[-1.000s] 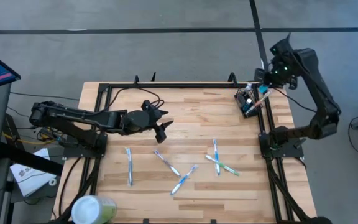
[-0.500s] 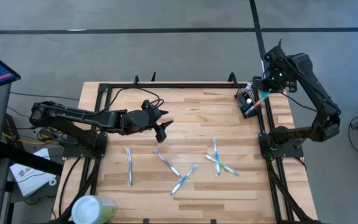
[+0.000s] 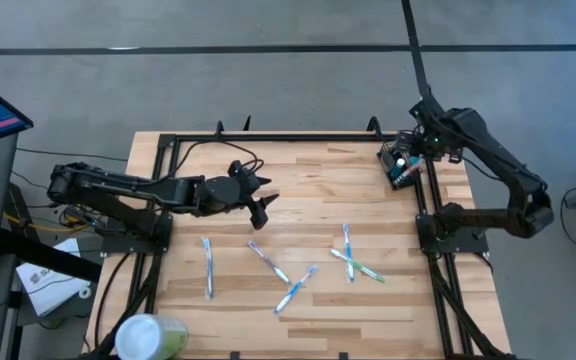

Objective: Pick & Place toothbrushing station
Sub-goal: Put the mouthwash in the middle section of wire organizer

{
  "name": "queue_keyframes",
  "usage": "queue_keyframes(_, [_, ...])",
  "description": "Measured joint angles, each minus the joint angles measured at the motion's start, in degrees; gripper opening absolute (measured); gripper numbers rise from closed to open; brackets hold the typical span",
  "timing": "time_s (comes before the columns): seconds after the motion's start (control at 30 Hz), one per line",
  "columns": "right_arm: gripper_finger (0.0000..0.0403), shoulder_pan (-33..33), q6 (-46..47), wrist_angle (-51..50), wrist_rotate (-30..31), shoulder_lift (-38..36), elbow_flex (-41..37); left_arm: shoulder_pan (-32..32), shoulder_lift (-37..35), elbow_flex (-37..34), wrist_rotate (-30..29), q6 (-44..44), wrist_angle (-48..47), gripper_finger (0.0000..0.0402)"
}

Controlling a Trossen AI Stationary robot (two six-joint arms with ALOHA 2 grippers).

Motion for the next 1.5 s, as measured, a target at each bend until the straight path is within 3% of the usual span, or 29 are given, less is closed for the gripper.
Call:
queue_keyframes(0.67, [0.0087, 3.6, 3.3, 3.8, 7.4, 6.6, 0.0, -0.4, 0.0, 0.0, 0.9, -0.4, 0.0, 0.0214])
queue_keyframes(1.13, [0.0087, 3.2, 7.7, 8.1, 6.3, 7.1, -8.4, -0.4, 0.0, 0.0, 0.9, -0.1, 0.0, 0.0214])
queue_keyframes(1.5, [0.0087, 2.7, 7.5, 11.3, 5.2, 7.3, -9.0, -0.4, 0.0, 0.0, 0.8, 0.1, 0.0, 0.0214])
